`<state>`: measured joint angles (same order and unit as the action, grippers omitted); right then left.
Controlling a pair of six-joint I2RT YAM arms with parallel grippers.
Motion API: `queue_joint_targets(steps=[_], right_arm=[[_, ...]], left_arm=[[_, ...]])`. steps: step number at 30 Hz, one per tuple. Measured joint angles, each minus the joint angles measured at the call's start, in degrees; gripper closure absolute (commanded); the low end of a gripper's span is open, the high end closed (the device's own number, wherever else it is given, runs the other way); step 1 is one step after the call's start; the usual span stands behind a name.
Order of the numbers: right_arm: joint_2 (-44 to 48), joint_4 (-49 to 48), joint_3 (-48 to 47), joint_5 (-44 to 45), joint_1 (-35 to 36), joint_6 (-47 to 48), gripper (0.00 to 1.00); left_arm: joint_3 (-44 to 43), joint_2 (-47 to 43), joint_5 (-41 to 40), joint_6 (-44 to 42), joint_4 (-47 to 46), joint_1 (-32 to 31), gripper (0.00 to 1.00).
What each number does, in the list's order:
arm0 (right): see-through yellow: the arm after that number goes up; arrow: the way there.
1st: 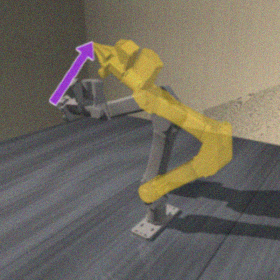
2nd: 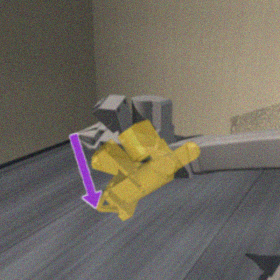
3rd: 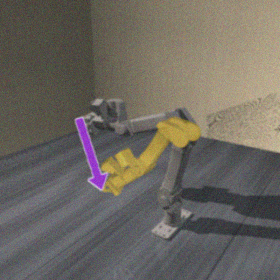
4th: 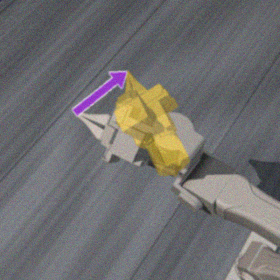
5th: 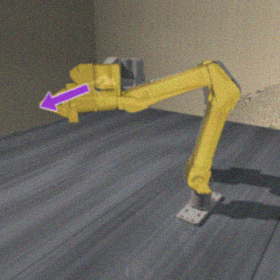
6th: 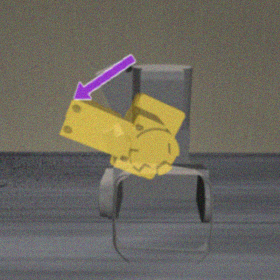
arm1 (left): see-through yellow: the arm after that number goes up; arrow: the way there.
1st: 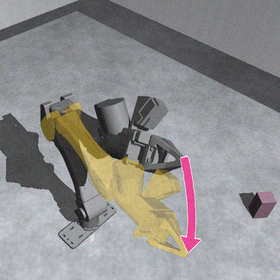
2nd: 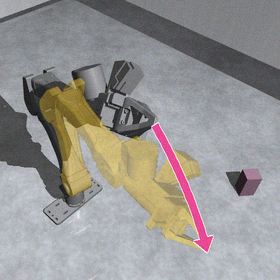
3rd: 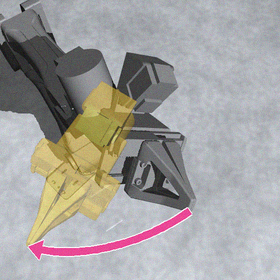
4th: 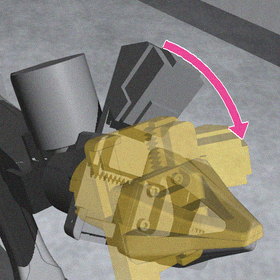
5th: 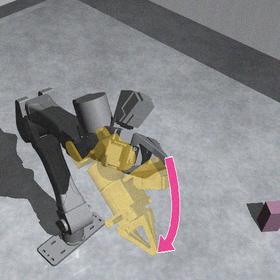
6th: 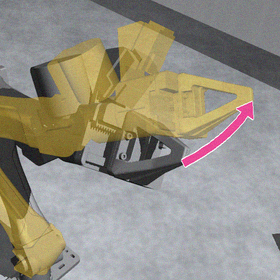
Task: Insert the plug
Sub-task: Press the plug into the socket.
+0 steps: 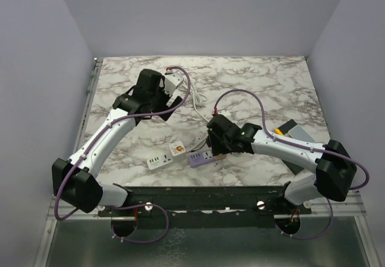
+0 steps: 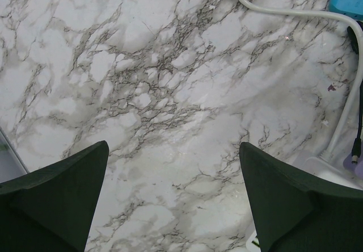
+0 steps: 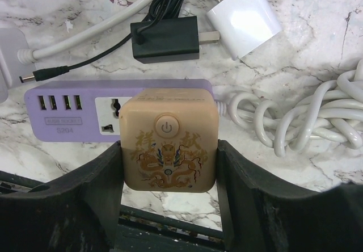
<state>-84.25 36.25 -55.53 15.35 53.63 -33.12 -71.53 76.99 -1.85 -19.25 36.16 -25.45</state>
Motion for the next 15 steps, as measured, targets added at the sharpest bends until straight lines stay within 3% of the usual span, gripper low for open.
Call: queue_joint_targets(steps=[7,11,13,15], right_arm=[[-0.2,-1.0,0.8,0.1,0.0,0.0,0.99],[-0.2,-0.8,0.6,0.4,0.2,-0.2,0.64],[-0.4,-0.3,0.2,0.5,0.2,-0.4,0.38],[-0.7,0.4,-0.4,0.8,0.3,-0.7,0.21]], left_arm=[[0.1,-0.2,0.4,-0.1,0.0,0.0,0.01],[0.2,-1.0,0.5,-0.1,0.0,0.0,0.01],[0.2,-1.2,0.5,-0.1,0.0,0.0,0.01],[0.2,-1.2,0.6,-0.1,0.0,0.0,0.01]])
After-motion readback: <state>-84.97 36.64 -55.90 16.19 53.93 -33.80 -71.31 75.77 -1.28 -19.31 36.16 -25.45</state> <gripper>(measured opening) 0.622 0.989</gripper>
